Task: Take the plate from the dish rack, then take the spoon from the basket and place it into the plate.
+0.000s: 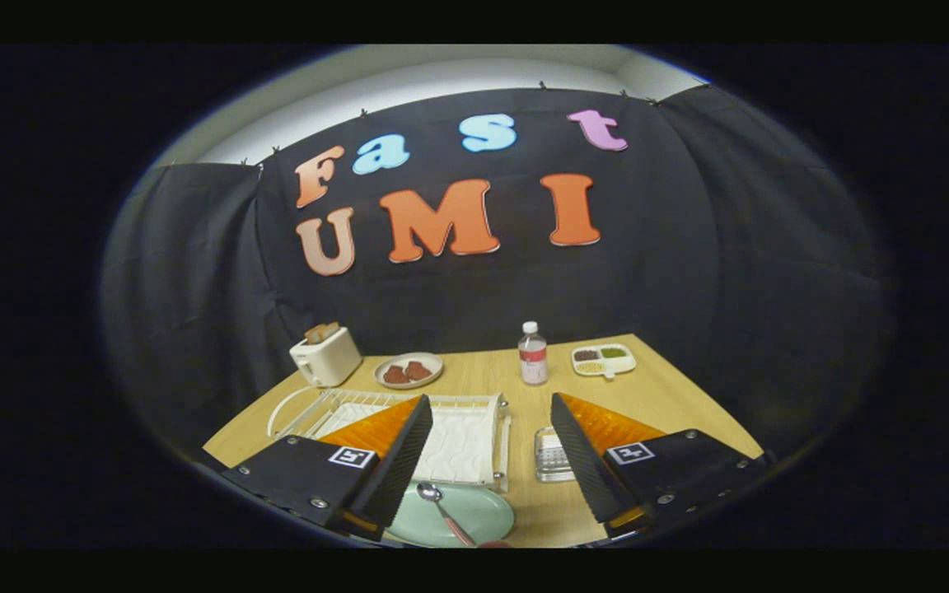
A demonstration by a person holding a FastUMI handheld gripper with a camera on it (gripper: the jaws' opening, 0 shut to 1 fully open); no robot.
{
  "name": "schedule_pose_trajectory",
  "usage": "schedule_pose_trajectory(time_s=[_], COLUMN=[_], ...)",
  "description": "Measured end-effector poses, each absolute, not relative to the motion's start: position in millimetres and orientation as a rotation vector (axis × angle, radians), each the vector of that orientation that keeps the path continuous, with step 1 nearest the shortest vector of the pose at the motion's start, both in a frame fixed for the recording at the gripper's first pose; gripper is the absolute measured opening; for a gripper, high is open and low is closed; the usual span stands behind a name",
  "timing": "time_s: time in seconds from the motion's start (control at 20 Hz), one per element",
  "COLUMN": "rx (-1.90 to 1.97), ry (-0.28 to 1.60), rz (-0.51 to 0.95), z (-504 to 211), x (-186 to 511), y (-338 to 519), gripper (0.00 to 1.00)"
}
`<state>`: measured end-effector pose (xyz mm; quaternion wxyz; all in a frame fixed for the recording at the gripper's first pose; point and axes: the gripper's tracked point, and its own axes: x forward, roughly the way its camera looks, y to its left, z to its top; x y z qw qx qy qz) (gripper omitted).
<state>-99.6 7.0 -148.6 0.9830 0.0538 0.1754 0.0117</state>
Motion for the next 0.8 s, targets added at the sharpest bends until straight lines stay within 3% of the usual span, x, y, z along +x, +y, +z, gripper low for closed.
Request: schedule_pose_trajectory(time_s=[0.45,0.8], rx=[0.088,0.063], ry=[0.181,0.152], rz=[-0.042,-0.024], z=[-94,-84], x=[-81,-75], y=[-14,-8], gripper=[0.87,0.87])
